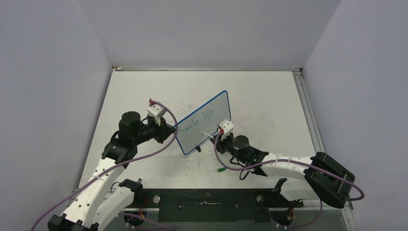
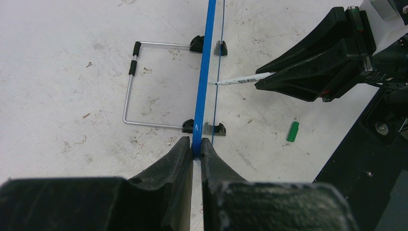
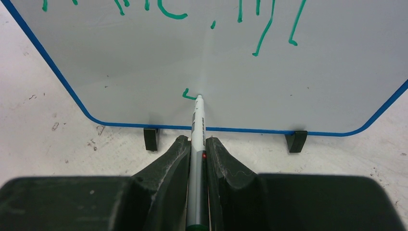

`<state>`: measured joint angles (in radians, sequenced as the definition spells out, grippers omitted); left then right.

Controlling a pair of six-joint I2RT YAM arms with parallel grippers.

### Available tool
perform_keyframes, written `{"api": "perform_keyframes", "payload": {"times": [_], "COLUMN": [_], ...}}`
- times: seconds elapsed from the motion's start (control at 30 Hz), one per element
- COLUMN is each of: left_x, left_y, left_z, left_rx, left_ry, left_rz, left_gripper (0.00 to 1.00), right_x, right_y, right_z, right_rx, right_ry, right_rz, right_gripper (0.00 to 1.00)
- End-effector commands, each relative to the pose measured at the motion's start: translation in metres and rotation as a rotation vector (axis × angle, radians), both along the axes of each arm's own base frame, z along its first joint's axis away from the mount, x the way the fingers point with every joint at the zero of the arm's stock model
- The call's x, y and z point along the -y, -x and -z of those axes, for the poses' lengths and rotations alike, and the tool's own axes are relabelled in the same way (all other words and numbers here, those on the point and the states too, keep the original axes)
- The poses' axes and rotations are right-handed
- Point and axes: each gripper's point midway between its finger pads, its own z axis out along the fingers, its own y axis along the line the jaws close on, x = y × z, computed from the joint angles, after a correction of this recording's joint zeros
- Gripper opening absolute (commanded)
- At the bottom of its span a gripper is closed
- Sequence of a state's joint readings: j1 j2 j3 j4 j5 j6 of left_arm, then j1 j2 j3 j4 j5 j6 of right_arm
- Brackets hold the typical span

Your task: Write a sentence on the whiteboard

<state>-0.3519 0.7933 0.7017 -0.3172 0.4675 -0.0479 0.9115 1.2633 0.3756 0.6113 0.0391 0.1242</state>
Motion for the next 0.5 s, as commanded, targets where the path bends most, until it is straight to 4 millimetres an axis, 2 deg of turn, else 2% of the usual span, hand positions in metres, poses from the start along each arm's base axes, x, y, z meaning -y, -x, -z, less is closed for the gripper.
{"api": "perform_keyframes", "payload": {"times": [0.0, 0.47], "left_x": [-0.001, -0.001], "left_y": [0.003, 0.003], "left_z": [0.004, 0.004], "left_rx": [-0.034, -0.033], "left_ry": [-0.010, -0.010], "left_rz": [-0.004, -0.005], "left_gripper": [0.00, 0.00], "right_x": [-0.006, -0.019], "right_y": [-0.011, -0.001], "right_z": [-0.043, -0.040], "right_rx": [0.103, 0.094], "right_ry": [-0.101, -0.092], "right_rz": [0.025, -0.046], "right_gripper": [0.05, 0.05]}}
